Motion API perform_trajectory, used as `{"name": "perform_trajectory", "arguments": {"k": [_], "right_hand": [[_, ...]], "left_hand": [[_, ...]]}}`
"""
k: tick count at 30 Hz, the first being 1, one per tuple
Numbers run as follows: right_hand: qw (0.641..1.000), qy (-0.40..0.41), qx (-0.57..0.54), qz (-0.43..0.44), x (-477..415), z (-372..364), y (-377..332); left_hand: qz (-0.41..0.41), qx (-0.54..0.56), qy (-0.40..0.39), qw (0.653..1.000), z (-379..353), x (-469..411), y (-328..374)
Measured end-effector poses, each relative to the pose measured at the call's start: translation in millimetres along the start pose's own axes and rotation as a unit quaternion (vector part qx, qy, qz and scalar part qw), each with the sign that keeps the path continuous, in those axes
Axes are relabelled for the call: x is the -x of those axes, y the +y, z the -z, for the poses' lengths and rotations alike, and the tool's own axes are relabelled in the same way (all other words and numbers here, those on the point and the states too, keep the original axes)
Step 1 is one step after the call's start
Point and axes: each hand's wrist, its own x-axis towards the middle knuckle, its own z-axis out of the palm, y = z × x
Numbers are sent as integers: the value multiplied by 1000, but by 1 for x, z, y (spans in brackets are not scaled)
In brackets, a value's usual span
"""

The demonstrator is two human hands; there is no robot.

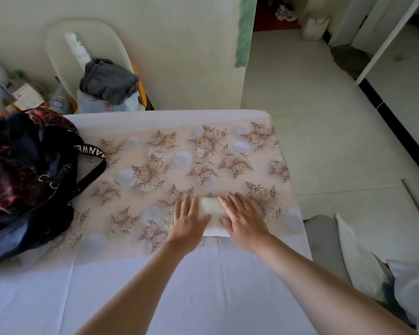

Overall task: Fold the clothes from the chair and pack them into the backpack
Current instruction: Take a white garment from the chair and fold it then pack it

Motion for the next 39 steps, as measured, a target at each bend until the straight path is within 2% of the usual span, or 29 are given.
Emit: {"name": "perform_trajectory", "arguments": {"k": [3, 7, 11, 13, 17, 20, 23, 26, 30, 35, 37, 39], "right_hand": [[1000, 0, -24, -1, -2, -2, 2], [996, -44, -71, -18, 6, -1, 1], [994, -64, -81, -26, 9, 8, -1], [994, -69, -85, -25, 7, 20, -4], [993, -69, -87, 40, -6, 47, -17], [982, -149, -51, 105, -28, 56, -35], [970, -224, -3, 90, -48, 58, -70], [964, -256, -9, 66, -59, 58, -121], [972, -218, -24, 80, -74, 49, -202], [968, -215, -30, 124, -106, 36, -298], [963, -232, -25, 136, -119, 34, -328], [958, -255, -47, 123, -128, 31, -352]], "left_hand": [[107, 78, 7, 991, 11, -8, 11], [224, 193, 4, 955, 36, -19, 34], [292, 231, -67, 926, 56, -35, 36], [273, 246, -100, 925, 64, -32, 32], [149, 200, -145, 958, 82, -9, 18], [74, 178, -143, 971, 96, 12, 0], [14, 153, -93, 984, 118, 32, -28], [-6, 123, -68, 990, 142, 50, -69], [-44, 62, -76, 994, 179, 73, -136], [-123, -119, -58, 984, 214, 93, -219], [-119, -120, -64, 983, 223, 99, -246], [-73, -67, -85, 991, 235, 104, -269]]}}
